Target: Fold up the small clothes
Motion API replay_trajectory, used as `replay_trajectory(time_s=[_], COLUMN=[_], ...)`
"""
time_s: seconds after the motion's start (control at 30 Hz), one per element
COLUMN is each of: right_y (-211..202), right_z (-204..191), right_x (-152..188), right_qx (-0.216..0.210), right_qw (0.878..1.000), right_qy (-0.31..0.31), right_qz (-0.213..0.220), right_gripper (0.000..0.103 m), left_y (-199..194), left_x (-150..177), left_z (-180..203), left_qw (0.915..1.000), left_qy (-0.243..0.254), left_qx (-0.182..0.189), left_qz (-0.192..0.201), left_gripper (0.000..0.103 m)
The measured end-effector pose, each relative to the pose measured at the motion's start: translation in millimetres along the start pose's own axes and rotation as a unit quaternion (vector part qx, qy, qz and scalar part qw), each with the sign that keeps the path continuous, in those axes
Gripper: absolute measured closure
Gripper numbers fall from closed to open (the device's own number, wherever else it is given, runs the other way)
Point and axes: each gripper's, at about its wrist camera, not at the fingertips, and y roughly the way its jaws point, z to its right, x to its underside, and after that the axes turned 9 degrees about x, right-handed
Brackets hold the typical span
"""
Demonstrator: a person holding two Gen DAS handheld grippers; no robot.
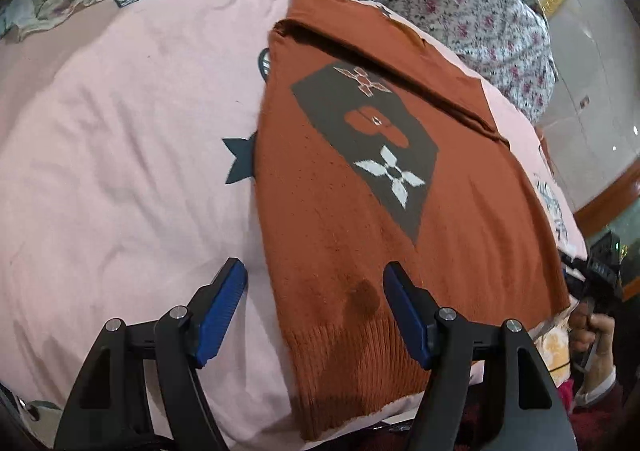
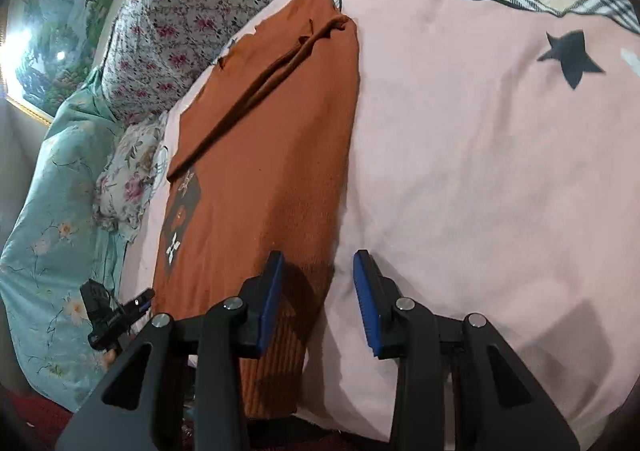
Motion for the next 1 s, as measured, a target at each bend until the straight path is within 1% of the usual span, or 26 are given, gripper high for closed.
replay_trajectory(time_s=[0.03, 0.07, 0.1, 0.13, 0.17, 0.2, 0.23, 0.27, 0.3, 0.33, 0.4, 0.43, 0.47, 0.5, 0.53, 0.57, 0.6, 0.63, 0.67, 0.7, 0.77, 0.8, 0.9, 0.97, 1.0], right_y=[3.8, 6.8, 11.8, 16.5, 18.4, 17.6, 10.9, 3.9, -5.7, -20.3, -47.0, -60.0, -63.5, -63.2, -57.7, -52.1, -47.2, -45.0, -43.2, -43.3, -47.7, -48.4, -45.7, -36.3, -31.6], right_z=[1.8, 3.4, 5.1, 4.5, 5.1, 5.8, 5.5, 4.9, 5.3, 7.9, 17.5, 24.7, 27.7, 28.4, 25.2, 22.7, 21.1, 21.4, 21.7, 22.6, 27.5, 28.4, 35.5, 33.8, 31.0], right_x=[-3.2, -5.3, -7.9, -7.5, -8.0, -8.1, -7.5, -7.5, -6.9, -7.9, -10.7, -13.6, -14.5, -14.8, -13.7, -12.3, -10.3, -9.4, -7.1, -5.4, 0.6, 2.4, 8.0, 10.7, 12.2], right_qx=[-0.013, -0.021, -0.023, -0.019, -0.021, -0.027, -0.027, -0.023, -0.019, -0.015, -0.006, -0.007, -0.011, -0.012, -0.004, 0.002, 0.005, 0.006, 0.006, 0.006, 0.009, 0.01, 0.008, -0.01, -0.02], right_qw=[1.0, 1.0, 0.999, 0.999, 0.999, 0.999, 0.999, 0.999, 1.0, 0.999, 0.998, 0.998, 0.998, 0.998, 0.999, 0.999, 0.999, 0.999, 0.999, 0.999, 0.999, 0.999, 0.999, 1.0, 1.0], right_qy=[0.011, 0.019, 0.026, 0.029, 0.032, 0.035, 0.03, 0.024, 0.02, 0.02, 0.025, 0.028, 0.027, 0.022, 0.004, -0.002, -0.003, -0.003, -0.004, -0.005, -0.001, 0.0, -0.002, -0.006, -0.01], right_qz=[0.0, 0.001, -0.003, -0.01, -0.015, -0.016, -0.011, -0.004, 0.006, 0.023, 0.052, 0.062, 0.062, 0.059, 0.051, 0.046, 0.041, 0.039, 0.037, 0.038, 0.043, 0.045, 0.032, 0.018, 0.012], right_gripper=[0.067, 0.072, 0.078, 0.095, 0.098, 0.098, 0.099, 0.099, 0.099, 0.1, 0.101, 0.101, 0.101, 0.101, 0.101, 0.1, 0.1, 0.099, 0.095, 0.092, 0.066, 0.064, 0.063, 0.063, 0.063], left_y=[1.0, 1.8, 2.6, 3.3, 3.4, 3.8, 3.0, 2.2, 0.1, -4.8, -13.1, -14.8, -14.5, -12.6, -10.2, -11.8, -14.5, -18.4, -20.4, -22.0, -20.2, -17.2, -11.1, -5.8, -3.4], left_x=[0.7, -0.5, -1.9, -1.3, -2.3, -3.1, -2.1, -2.2, -2.0, -0.2, 1.0, 1.1, 1.4, 2.2, 2.4, 3.5, 3.7, 4.5, 5.0, 5.7, 9.0, 10.4, 12.7, 11.7, 12.3], left_z=[1.7, 1.6, 2.0, 4.5, 5.0, 5.5, 6.7, 6.1, 6.5, 8.8, 10.0, 8.2, 5.2, 1.2, -3.8, -8.9, -11.8, -14.6, -15.1, -15.0, -12.6, -10.7, -1.7, 7.0, 11.7], left_qw=[1.0, 1.0, 0.9999, 0.9996, 0.9992, 0.9987, 0.9984, 0.9986, 0.9986, 0.9984, 0.9987, 0.9988, 0.9988, 0.9988, 0.9988, 0.9991, 0.9992, 0.9988, 0.9988, 0.9989, 0.999, 0.999, 0.9988, 0.9979, 0.9972], left_qy=[0.005, 0.008, 0.013, 0.023, 0.031, 0.039, 0.045, 0.044, 0.044, 0.049, 0.049, 0.047, 0.044, 0.04, 0.031, 0.017, 0.005, -0.008, -0.012, -0.012, -0.002, 0.004, 0.021, 0.042, 0.054], left_qx=[-0.001, -0.001, -0.004, -0.016, -0.025, -0.03, -0.029, -0.021, -0.02, -0.022, -0.012, -0.009, -0.012, -0.016, -0.018, -0.005, 0.006, 0.021, 0.026, 0.025, 0.017, 0.012, 0.014, 0.02, 0.021], left_qz=[-0.003, -0.004, -0.006, -0.008, -0.01, -0.013, -0.017, -0.022, -0.021, -0.017, -0.01, -0.011, -0.015, -0.024, -0.034, -0.038, -0.039, -0.042, -0.041, -0.038, -0.04, -0.042, -0.041, -0.045, -0.047], left_gripper=[0.032, 0.033, 0.039, 0.044, 0.058, 0.078, 0.089, 0.098, 0.099, 0.099, 0.099, 0.098, 0.096, 0.089, 0.089, 0.087, 0.078, 0.071, 0.06, 0.056, 0.055, 0.054, 0.046, 0.047, 0.052])
